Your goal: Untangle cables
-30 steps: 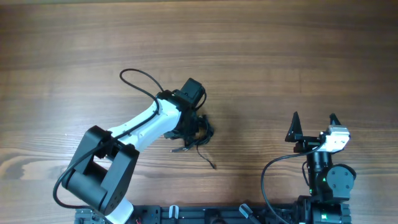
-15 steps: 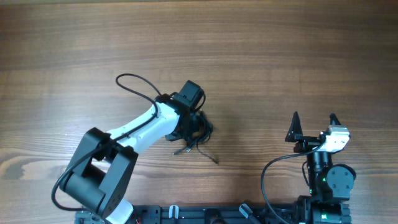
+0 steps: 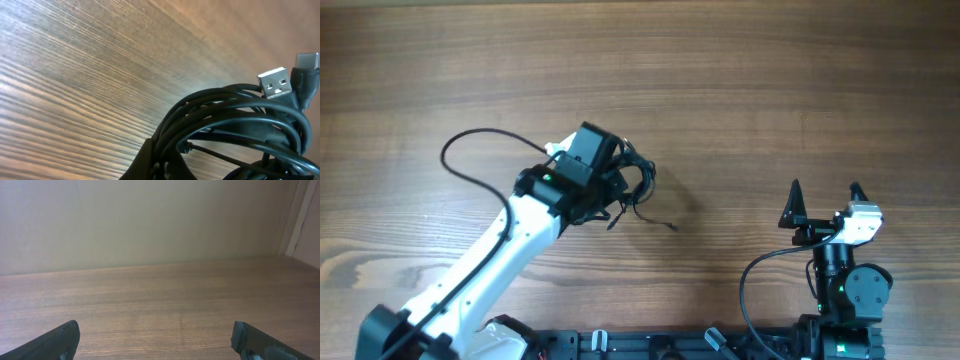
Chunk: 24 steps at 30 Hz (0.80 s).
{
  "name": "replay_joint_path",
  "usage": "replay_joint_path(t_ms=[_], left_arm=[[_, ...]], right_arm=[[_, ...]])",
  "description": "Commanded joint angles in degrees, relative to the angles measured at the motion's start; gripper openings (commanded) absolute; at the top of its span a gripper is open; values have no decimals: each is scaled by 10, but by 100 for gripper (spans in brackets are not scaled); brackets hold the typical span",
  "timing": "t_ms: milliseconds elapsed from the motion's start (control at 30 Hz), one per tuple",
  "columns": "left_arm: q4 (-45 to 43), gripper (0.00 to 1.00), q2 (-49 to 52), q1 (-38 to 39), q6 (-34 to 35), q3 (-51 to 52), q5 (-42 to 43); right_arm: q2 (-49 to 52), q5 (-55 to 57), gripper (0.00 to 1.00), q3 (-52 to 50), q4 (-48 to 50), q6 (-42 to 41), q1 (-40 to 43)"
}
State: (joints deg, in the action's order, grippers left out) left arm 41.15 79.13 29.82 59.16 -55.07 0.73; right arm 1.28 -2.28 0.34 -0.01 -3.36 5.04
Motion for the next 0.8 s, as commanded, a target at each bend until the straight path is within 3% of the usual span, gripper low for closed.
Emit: replay_joint_path(t_ms=[0, 67, 167, 267, 433, 500, 667, 767], left_arm=[[7, 4, -23, -3, 106, -2, -1], [16, 4, -23, -3, 149, -2, 2], [28, 4, -23, -3, 213, -2, 3], [28, 4, -23, -3, 256, -2, 3], [28, 4, -23, -3, 307, -2, 3], [28, 4, -23, -3, 314, -2, 3], [22, 4, -23, -3, 309, -2, 3], [15, 4, -23, -3, 245, -2, 5]], right_arm=[[-3, -20, 100, 0, 1, -49, 1], [-3, -33, 100, 0, 2, -154, 1], [0, -48, 100, 0, 3, -421, 1], [8, -110, 100, 0, 10, -630, 1], [20, -96, 100, 0, 9, -797, 1], [27, -97, 100, 0, 9, -784, 1], [68, -191, 100, 0, 15, -455, 1], [103, -251, 100, 10, 17, -449, 1]])
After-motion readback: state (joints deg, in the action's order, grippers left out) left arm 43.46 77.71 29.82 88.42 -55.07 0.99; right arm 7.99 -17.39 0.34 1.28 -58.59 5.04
